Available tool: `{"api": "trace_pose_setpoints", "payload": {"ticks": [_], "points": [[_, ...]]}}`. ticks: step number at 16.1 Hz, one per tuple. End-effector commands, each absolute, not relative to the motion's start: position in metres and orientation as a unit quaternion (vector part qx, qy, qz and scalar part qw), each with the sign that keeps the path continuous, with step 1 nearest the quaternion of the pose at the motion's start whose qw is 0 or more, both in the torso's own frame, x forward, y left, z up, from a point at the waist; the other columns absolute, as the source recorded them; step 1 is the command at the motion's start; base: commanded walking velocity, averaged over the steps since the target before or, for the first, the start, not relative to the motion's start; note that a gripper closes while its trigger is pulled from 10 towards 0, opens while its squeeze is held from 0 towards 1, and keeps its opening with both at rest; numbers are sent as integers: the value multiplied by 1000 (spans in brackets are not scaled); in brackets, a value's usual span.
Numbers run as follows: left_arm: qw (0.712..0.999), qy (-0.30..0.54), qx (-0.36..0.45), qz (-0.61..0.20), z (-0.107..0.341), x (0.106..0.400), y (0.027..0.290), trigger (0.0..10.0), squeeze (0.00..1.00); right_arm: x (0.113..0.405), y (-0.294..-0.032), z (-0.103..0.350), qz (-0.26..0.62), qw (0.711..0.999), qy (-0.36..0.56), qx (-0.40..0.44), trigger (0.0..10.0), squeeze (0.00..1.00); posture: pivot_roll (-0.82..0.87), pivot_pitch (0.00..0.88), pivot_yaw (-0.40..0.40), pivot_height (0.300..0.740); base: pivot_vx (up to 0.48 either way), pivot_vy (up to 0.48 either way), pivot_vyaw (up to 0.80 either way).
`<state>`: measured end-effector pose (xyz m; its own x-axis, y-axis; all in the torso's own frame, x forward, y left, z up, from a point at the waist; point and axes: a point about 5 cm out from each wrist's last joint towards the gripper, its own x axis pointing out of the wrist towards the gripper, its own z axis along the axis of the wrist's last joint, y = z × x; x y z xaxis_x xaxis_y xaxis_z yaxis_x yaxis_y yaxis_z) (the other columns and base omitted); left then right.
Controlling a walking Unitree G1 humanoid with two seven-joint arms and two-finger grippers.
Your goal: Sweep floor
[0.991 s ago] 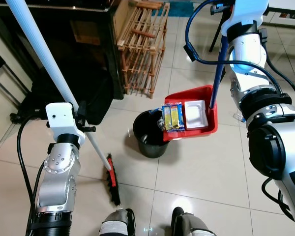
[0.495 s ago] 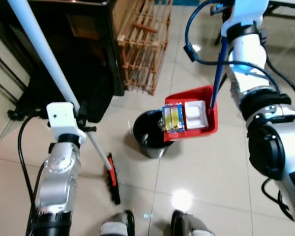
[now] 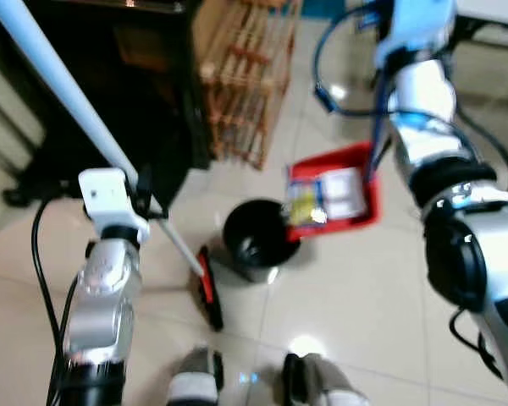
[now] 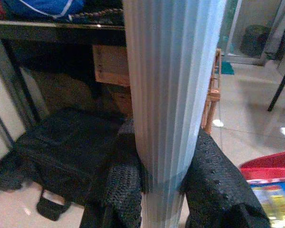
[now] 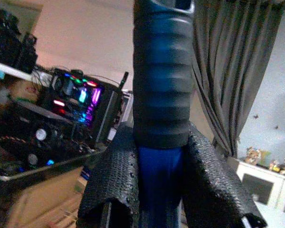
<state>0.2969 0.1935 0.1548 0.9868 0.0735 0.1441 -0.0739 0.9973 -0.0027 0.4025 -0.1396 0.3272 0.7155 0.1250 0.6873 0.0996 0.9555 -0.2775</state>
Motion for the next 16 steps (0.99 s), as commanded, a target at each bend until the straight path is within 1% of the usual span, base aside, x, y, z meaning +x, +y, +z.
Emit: {"api": "trace_pose_setpoints", "payload": {"ticks": [1, 12, 14, 16], "points": [[995, -86, 14, 42, 160, 294, 197, 10000, 0, 399, -145, 345, -2, 901, -409, -146, 10000, 0, 115, 195, 28, 740, 0, 0, 0], [995, -83, 14, 44, 158, 292, 197, 10000, 0, 399, -142, 341, 7, 902, -407, -147, 10000, 0, 117, 199, 23, 740, 0, 0, 0], [996, -83, 14, 43, 158, 292, 197, 10000, 0, 397, -138, 343, 17, 893, -417, -169, 10000, 0, 114, 199, 22, 740, 0, 0, 0], [996, -82, 13, 42, 158, 292, 196, 10000, 0, 397, -136, 343, 22, 891, -419, -174, 10000, 0, 114, 199, 21, 740, 0, 0, 0]]}}
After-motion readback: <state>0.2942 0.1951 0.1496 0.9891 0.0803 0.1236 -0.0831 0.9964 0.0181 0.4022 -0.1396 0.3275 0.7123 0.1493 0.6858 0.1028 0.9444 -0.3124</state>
